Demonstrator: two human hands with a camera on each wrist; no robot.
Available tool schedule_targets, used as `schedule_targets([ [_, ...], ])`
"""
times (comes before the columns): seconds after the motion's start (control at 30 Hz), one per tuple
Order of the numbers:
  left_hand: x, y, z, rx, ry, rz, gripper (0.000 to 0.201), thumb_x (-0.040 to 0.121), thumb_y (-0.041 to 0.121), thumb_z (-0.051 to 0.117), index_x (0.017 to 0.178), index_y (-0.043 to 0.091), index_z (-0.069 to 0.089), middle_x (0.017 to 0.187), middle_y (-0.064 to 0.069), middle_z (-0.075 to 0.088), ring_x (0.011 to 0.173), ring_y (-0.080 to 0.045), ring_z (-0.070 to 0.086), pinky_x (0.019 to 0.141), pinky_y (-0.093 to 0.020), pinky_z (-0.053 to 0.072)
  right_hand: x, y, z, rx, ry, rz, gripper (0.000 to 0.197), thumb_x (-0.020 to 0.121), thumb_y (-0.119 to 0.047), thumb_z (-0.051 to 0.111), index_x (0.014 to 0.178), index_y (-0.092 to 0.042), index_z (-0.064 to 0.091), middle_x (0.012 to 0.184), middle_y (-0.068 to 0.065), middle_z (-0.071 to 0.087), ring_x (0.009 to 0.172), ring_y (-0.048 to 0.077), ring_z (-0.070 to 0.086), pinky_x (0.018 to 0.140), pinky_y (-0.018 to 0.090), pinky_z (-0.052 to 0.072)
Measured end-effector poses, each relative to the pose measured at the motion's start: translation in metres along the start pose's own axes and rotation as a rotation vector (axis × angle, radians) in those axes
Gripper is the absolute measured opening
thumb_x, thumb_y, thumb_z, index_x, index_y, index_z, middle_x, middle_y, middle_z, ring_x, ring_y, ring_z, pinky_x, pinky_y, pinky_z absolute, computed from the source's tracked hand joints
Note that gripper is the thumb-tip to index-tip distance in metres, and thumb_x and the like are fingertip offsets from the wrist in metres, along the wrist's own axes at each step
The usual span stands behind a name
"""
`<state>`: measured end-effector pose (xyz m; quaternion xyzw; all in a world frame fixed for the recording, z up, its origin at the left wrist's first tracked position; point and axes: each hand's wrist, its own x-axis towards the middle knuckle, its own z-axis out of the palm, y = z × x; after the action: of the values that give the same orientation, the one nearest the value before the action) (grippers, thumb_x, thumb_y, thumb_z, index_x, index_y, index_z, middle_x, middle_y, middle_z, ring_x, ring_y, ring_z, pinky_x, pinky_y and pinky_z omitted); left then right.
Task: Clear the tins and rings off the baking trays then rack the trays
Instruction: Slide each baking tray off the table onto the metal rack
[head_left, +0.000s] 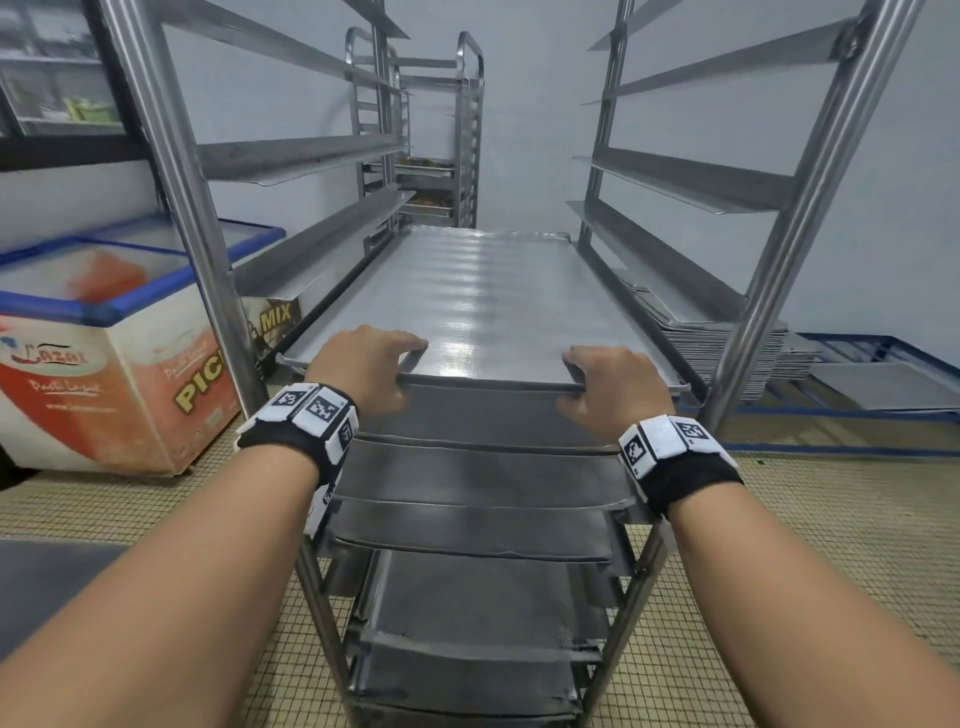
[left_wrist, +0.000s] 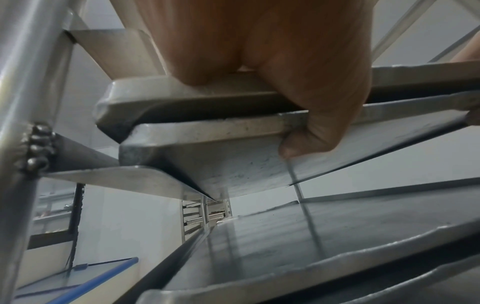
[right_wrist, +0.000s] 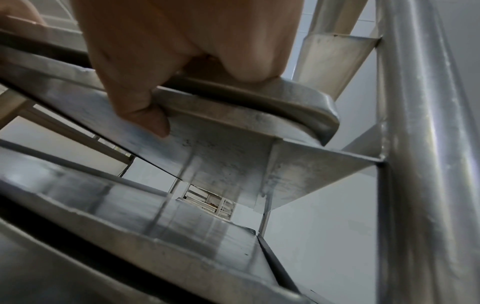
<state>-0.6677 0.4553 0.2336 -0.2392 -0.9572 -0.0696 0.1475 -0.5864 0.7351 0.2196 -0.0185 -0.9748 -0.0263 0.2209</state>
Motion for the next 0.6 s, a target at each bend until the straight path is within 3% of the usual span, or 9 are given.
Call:
schedule_targets([
  [0.17,0.004,-0.005,0.003,0.001,-0.004,0.059,0.060,0.076,0.026,0.072,0.134,0.033,0.058,0.131,0.010,0.064,0.117,-0.021,0.059,0.092,-0.037,0.052,0.001,0.000,0.002,-0.009,-0.007,-0.009,0.021,0.071,-0.036,0.062,0.077,-0.021,0.048,0.079,-0.005,0.057,0.073,0.025,0.055,0.062,0.028,0.032],
  [0.23,0.001,-0.007,0.000,-0.040,-0.005,0.119,0.075,0.077,0.037,0.073,0.147,0.032,0.045,0.140,0.008,0.058,0.130,-0.018,0.050,0.104,-0.039,0.047,-0.001,-0.001,0.000,-0.058,0.005,-0.030,0.024,0.075,-0.041,0.060,0.084,-0.021,0.052,0.088,-0.004,0.061,0.083,0.025,0.060,0.064,0.029,0.035],
  [0.3,-0.006,-0.008,-0.002,-0.104,0.044,0.186,0.098,0.079,0.054,0.072,0.158,0.029,0.021,0.147,0.002,0.051,0.138,-0.020,0.041,0.115,-0.044,0.038,-0.006,-0.003,-0.003,-0.138,0.008,-0.061,0.040,0.078,-0.058,0.055,0.092,-0.021,0.055,0.094,-0.006,0.062,0.092,0.023,0.060,0.070,0.032,0.042],
  [0.37,-0.015,-0.007,-0.006,-0.088,0.212,0.174,0.103,0.082,0.065,0.063,0.160,0.021,0.012,0.149,-0.005,0.044,0.138,-0.026,0.038,0.117,-0.049,0.033,-0.013,-0.004,-0.008,-0.186,0.033,-0.054,0.066,0.076,-0.080,0.038,0.102,-0.023,0.060,0.098,-0.006,0.066,0.096,0.022,0.059,0.080,0.037,0.047],
  [0.43,-0.023,-0.010,-0.014,-0.039,0.459,0.112,0.088,0.090,0.063,0.052,0.156,0.012,0.024,0.147,-0.015,0.041,0.134,-0.032,0.037,0.113,-0.052,0.031,-0.019,0.000,-0.015,-0.118,0.158,-0.014,0.080,0.079,-0.085,0.028,0.113,-0.021,0.064,0.104,-0.003,0.069,0.099,0.023,0.060,0.084,0.039,0.048],
  [0.5,-0.026,-0.017,-0.026,-0.078,0.703,-0.004,0.077,0.094,0.057,0.050,0.152,0.010,0.032,0.148,-0.021,0.036,0.135,-0.037,0.034,0.113,-0.053,0.027,-0.024,0.010,-0.026,-0.021,0.425,0.051,0.074,0.088,-0.076,0.031,0.114,-0.014,0.063,0.108,0.005,0.066,0.099,0.026,0.058,0.085,0.039,0.045],
  [0.6,-0.021,-0.034,-0.048,-0.274,0.924,-0.310,0.083,0.093,0.053,0.054,0.157,0.012,0.019,0.159,-0.023,0.021,0.147,-0.040,0.021,0.120,-0.052,0.015,-0.025,0.025,-0.056,0.097,0.804,0.315,0.059,0.093,-0.058,0.047,0.126,-0.009,0.050,0.122,0.013,0.051,0.111,0.029,0.046,0.094,0.041,0.037],
])
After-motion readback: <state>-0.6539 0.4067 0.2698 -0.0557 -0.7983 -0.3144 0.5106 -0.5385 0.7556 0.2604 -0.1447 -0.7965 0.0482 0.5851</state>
